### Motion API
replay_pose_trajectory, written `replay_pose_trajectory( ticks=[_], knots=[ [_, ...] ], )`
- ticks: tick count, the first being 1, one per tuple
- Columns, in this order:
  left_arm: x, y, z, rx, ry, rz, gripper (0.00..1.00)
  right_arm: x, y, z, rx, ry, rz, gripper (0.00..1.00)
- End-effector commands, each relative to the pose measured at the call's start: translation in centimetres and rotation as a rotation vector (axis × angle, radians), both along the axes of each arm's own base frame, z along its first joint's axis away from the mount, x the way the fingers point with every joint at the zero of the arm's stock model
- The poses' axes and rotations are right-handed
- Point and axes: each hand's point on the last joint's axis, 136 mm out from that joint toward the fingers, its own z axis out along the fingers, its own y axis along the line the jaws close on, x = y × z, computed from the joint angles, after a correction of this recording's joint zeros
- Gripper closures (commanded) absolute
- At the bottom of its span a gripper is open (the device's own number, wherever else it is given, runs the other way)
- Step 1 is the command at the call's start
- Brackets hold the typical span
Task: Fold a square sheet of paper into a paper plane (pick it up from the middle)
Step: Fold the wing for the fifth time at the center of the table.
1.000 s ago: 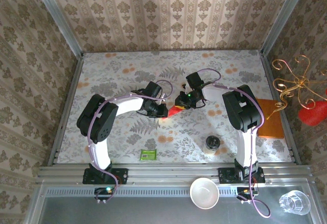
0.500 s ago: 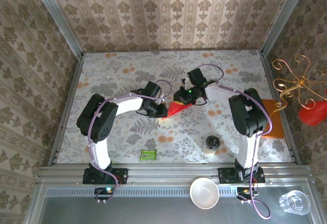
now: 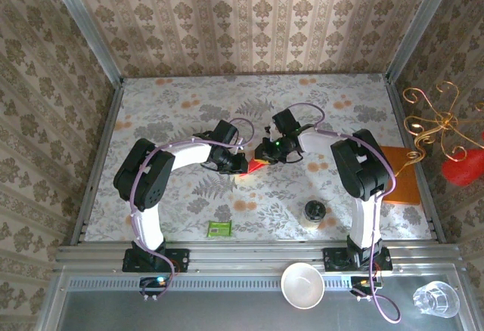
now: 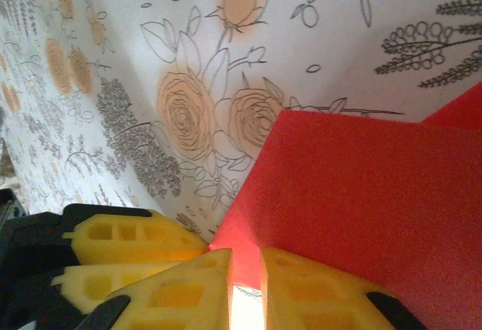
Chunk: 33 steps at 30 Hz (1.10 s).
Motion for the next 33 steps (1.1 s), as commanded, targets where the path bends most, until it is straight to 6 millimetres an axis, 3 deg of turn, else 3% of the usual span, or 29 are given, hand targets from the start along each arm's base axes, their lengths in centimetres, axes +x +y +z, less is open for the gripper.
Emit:
replay_pose_trajectory(
  ticks=[1,14,23,26,33],
  knots=[
    [-1.5,0.7,-2.1,0.033,0.073,-0.008,0.84,0.2,-0.1,-1.0,-0.031,0.016,0.0,0.81],
    [-1.3,1.0,-1.6,0.04,0.055,0.012,0.83,-0.4,-1.2,-2.7,-0.085,0.038,-0.016,0.82],
    [1.4,0.7,4.5,-0.021,-0.114,0.062,0.74,-1.0,-1.8,-3.8,-0.114,0.056,-0.004,0.84],
    [1.5,0.0,5.4,-0.063,-0.128,0.051,0.77,-1.0,-1.8,-3.9,-0.115,0.057,-0.002,0.85],
    [0.7,-3.2,4.4,-0.099,-0.065,-0.035,0.9,-1.0,-1.8,-3.9,-0.114,0.058,-0.002,0.87]
  ],
)
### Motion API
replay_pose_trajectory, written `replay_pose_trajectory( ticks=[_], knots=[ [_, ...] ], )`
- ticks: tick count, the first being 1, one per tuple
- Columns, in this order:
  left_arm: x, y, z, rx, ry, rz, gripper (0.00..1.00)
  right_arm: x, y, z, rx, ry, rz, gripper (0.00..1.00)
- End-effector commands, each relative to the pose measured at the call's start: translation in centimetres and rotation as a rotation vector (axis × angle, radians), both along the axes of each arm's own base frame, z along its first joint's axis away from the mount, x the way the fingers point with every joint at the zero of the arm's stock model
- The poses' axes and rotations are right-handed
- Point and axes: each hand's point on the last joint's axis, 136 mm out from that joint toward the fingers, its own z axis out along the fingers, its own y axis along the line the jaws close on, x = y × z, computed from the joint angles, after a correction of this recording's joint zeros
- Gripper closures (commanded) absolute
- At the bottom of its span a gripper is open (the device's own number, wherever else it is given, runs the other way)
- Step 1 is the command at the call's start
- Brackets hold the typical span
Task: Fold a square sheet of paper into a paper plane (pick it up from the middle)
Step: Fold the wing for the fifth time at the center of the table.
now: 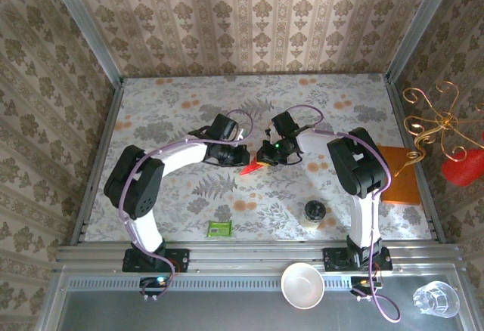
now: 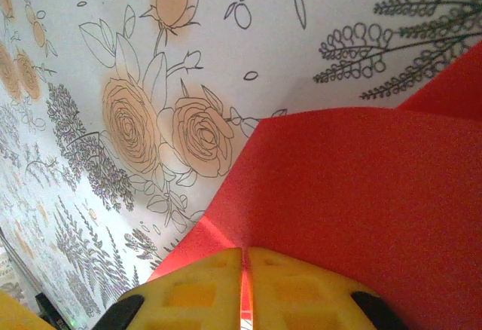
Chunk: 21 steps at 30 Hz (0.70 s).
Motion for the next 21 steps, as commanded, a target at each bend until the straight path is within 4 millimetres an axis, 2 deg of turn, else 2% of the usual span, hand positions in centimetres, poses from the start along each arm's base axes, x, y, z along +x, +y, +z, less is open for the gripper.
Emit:
replay_pose_trajectory(
  ticks=[1,10,17,21],
  knots=[
    [-0.4,-1.9,-0.3,-0.014,0.037,-0.055,0.9,-1.0,-1.2,-2.2,-0.066,0.049,-0.005,0.87],
    [0.1,-2.0,-2.7,0.011,0.108,-0.033,0.96,-1.0,-1.2,-2.1,-0.062,0.049,-0.003,0.87],
    [-0.5,-0.9,-4.5,0.046,0.156,-0.007,0.97,-0.8,-1.2,-1.9,-0.056,0.047,-0.01,0.87],
    [-0.8,-0.1,-5.4,0.074,0.179,0.014,0.98,-0.4,-1.1,-1.0,-0.044,0.032,-0.015,0.87]
  ],
)
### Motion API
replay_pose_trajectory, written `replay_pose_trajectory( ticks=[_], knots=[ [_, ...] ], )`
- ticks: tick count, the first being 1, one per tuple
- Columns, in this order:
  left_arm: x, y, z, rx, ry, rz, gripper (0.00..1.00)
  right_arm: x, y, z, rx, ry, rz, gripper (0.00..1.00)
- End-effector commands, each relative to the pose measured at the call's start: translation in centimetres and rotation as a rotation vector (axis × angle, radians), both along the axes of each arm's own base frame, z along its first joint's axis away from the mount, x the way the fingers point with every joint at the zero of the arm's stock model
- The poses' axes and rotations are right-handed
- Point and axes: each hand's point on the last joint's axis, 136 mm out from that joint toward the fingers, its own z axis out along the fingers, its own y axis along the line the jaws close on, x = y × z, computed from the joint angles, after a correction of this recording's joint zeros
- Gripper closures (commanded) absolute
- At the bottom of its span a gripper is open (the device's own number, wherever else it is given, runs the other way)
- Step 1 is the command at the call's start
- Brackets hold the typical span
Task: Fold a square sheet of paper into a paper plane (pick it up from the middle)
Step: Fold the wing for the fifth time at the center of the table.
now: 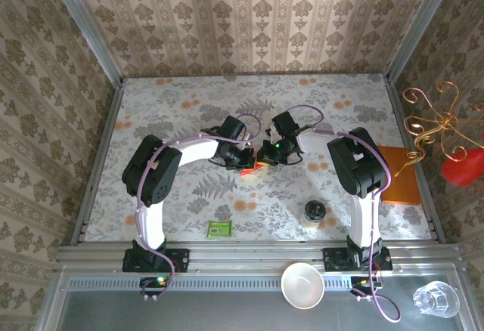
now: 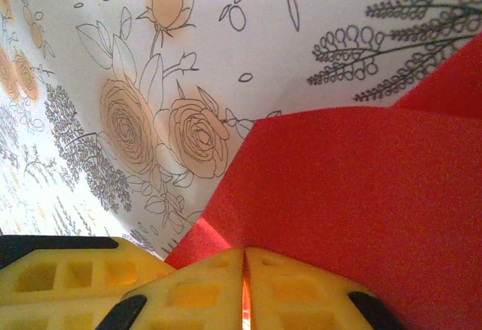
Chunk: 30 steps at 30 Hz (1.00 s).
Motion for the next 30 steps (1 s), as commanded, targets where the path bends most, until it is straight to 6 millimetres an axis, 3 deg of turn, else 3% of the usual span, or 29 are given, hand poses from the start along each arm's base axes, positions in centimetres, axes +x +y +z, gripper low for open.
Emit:
replay_pose_trajectory(
  ticks=[1,6,9,21,30],
  knots=[
    [-1.1,1.3,-1.8,0.044,0.073,0.027,0.98,-0.3,-0.9,-0.6,-0.038,0.025,-0.017,0.87],
    [-1.9,1.9,-2.9,0.067,0.106,0.037,0.98,1.6,-0.5,2.6,-0.017,-0.057,-0.032,0.86],
    [-2.0,2.1,-3.1,0.07,0.112,0.04,0.98,2.5,-0.8,3.4,-0.042,-0.09,-0.051,0.85],
    [-2.2,2.2,-3.6,0.077,0.125,0.043,0.98,3.6,-4.5,2.6,-0.245,-0.107,-0.156,0.83],
    [-2.4,2.4,-3.8,0.082,0.133,0.051,0.98,3.2,-5.4,1.9,-0.267,-0.094,-0.17,0.82]
  ],
)
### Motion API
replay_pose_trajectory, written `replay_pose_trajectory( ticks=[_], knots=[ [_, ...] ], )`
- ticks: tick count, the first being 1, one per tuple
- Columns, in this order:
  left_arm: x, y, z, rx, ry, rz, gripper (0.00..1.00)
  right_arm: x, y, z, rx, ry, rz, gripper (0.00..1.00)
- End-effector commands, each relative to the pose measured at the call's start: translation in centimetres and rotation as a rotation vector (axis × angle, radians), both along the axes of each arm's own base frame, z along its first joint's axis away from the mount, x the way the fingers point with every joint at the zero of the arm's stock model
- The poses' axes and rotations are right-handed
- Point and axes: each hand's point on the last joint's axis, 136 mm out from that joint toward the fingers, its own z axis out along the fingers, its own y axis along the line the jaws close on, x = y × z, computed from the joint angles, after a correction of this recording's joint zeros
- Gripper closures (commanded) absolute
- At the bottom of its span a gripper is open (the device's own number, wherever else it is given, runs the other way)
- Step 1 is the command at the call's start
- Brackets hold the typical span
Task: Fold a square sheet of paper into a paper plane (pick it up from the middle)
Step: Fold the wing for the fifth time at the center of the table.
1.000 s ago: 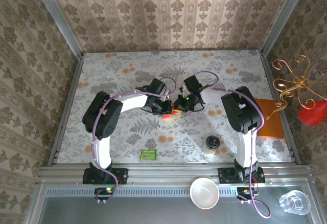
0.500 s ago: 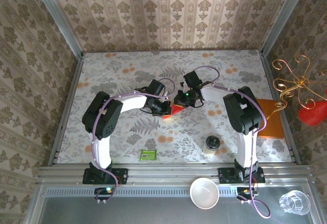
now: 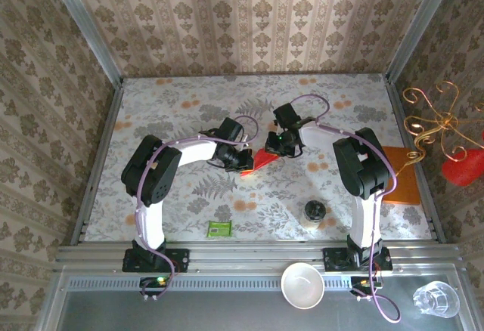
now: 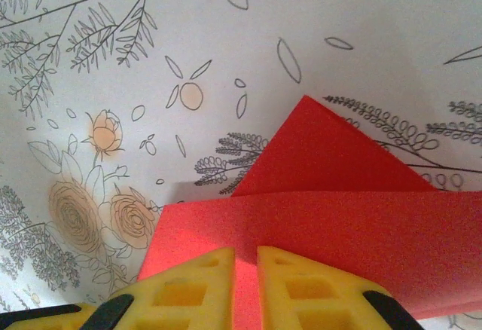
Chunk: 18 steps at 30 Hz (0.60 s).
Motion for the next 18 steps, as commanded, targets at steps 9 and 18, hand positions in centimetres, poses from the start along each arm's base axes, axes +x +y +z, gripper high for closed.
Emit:
replay_pose_trajectory(
  ticks=[9,18],
  knots=[
    [-0.2,-0.2,1.0,-0.019,0.019,0.005,0.95,-1.9,-1.0,-1.4,0.007,0.062,-0.006,0.82],
    [2.7,-2.9,2.8,-0.071,-0.039,-0.007,0.88,-1.4,0.4,0.7,0.089,0.018,0.051,0.82]
  ],
)
